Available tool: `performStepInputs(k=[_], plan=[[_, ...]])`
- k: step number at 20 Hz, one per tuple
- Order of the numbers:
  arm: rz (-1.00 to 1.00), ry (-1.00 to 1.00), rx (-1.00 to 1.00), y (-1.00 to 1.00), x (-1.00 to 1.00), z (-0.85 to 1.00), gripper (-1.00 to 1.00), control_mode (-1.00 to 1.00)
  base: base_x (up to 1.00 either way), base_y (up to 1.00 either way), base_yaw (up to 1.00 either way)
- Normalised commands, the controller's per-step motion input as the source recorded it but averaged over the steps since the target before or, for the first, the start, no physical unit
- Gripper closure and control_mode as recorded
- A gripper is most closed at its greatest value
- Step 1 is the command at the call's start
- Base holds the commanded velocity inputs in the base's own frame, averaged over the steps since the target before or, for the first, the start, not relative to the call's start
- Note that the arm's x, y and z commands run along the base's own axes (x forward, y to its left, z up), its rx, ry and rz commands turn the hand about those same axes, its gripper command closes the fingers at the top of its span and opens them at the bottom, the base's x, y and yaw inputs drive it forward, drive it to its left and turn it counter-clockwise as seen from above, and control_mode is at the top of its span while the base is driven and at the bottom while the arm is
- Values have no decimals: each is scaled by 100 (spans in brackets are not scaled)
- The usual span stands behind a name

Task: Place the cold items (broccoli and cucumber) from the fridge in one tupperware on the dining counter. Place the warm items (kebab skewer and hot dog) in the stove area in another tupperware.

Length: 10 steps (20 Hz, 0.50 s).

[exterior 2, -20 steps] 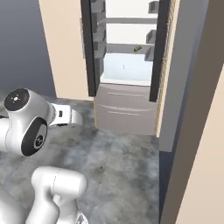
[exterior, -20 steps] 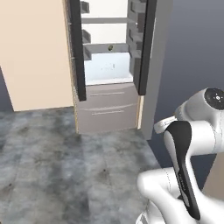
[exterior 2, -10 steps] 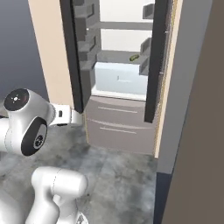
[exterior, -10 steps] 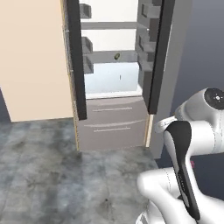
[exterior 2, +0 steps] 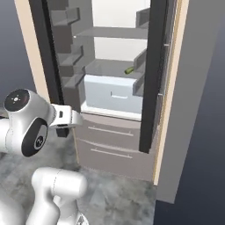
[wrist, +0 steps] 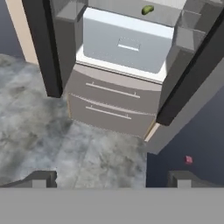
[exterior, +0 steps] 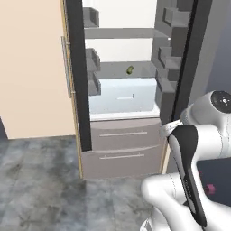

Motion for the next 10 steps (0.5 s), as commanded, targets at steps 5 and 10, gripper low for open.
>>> performStepInputs(k=[5,10], plan=[[0,0,0,0,0,0,-100,100,100,-28,7],[0,0,0,0,0,0,-100,100,100,-25,2]])
